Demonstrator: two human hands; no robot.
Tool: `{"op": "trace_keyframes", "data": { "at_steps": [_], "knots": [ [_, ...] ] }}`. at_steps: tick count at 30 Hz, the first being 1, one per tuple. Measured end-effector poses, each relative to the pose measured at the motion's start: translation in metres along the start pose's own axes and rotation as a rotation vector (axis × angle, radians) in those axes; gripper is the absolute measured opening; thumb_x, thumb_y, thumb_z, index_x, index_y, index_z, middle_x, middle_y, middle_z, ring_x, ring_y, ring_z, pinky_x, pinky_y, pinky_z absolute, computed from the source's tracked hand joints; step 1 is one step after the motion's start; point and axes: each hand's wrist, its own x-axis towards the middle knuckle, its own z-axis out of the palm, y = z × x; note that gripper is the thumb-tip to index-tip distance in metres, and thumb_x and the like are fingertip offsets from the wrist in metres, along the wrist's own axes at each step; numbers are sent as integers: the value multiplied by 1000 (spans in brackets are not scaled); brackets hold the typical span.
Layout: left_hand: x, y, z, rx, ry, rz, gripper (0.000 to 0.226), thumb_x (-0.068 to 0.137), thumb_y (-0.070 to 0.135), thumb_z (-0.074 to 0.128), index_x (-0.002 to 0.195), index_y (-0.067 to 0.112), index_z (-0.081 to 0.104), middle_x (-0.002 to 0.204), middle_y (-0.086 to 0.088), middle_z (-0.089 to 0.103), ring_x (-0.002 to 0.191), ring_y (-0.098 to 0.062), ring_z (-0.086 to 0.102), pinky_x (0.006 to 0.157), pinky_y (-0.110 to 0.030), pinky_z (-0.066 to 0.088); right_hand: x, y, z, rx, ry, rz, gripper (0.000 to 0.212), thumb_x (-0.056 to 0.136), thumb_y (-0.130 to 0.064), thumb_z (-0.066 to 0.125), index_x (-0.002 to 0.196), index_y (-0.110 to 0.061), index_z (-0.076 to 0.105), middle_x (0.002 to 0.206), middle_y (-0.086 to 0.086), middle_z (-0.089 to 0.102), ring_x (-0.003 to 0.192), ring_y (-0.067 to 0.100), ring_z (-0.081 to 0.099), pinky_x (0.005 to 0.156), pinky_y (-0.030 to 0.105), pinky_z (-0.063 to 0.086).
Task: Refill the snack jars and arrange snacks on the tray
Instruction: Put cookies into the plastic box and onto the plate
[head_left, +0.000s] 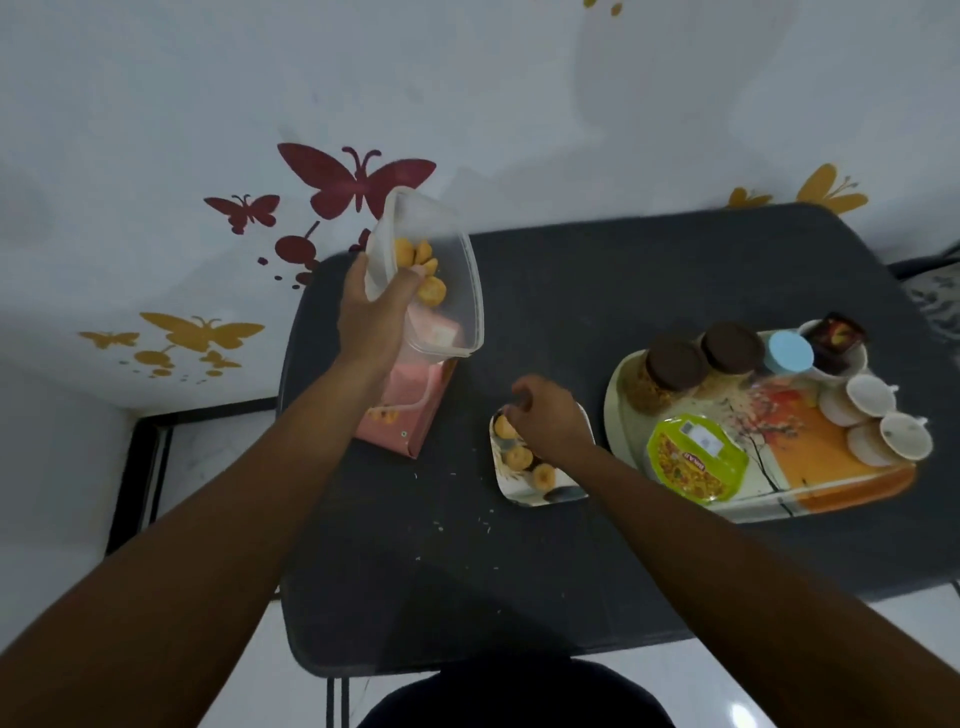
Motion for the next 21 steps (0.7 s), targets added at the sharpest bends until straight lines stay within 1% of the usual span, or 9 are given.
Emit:
{"op": "trace_keyframes", "data": {
  "at_steps": [3,5,7,9,11,13,17,19,21],
  "knots": [
    [7,7,-13,-12,32,22,54,92,52,67,140,43,44,110,27,54,101,-5,60,81,-25,52,16,-31,-4,90,25,-25,29,93,-33,69,119,-20,64,106,0,70,97,18,66,86,32,52],
    [15,6,-23,-32,51,36,53,90,52,68,138,42,46,114,23,57,106,-9,61,88,-31,55,26,-50,0,138,12,-20,31,93,-37,68,119,-21,62,104,-3,66,94,14,64,84,32,53],
    [20,2,-35,-49,81,28,57,89,54,67,140,43,44,115,23,56,106,-8,61,90,-32,55,36,-66,11,181,-31,26,29,93,-42,68,112,-23,58,97,-9,60,82,6,58,70,26,47],
    [24,-5,-47,-56,103,16,59,86,57,66,139,46,42,112,29,53,103,-5,60,81,-24,53,41,-78,28,238,-101,90,29,92,-50,66,98,-26,51,90,-10,57,73,3,54,60,25,42],
    [29,-15,-58,-50,110,-4,58,87,58,67,138,48,41,114,29,55,104,-7,61,75,-20,51,41,-86,47,327,-167,166,32,90,-56,65,86,-31,45,84,-11,57,70,8,59,51,26,46],
    [34,-29,-68,-42,108,-40,64,91,57,66,147,44,38,127,20,56,108,-9,61,81,-26,55,41,-89,62,376,-201,228,34,89,-57,64,82,-32,43,81,-10,58,69,14,64,43,24,48],
    [42,-53,-83,-52,113,-117,69,94,52,65,154,37,34,145,7,52,122,-18,58,97,-43,56,41,-90,80,430,-228,290,23,93,-45,64,89,-30,47,88,-1,63,77,24,68,47,31,56],
    [45,-60,-86,-64,121,-158,71,95,52,64,156,37,32,149,6,49,121,-17,57,92,-40,57,40,-88,83,481,-199,330,17,98,-36,59,99,-20,52,96,8,67,78,25,69,55,36,61],
    [45,-65,-87,-81,124,-182,68,95,52,63,155,39,33,142,10,52,110,-13,59,78,-31,56,39,-86,81,535,-152,351,20,102,-32,54,105,-12,55,99,12,69,81,26,70,59,34,60]
  ]
}}
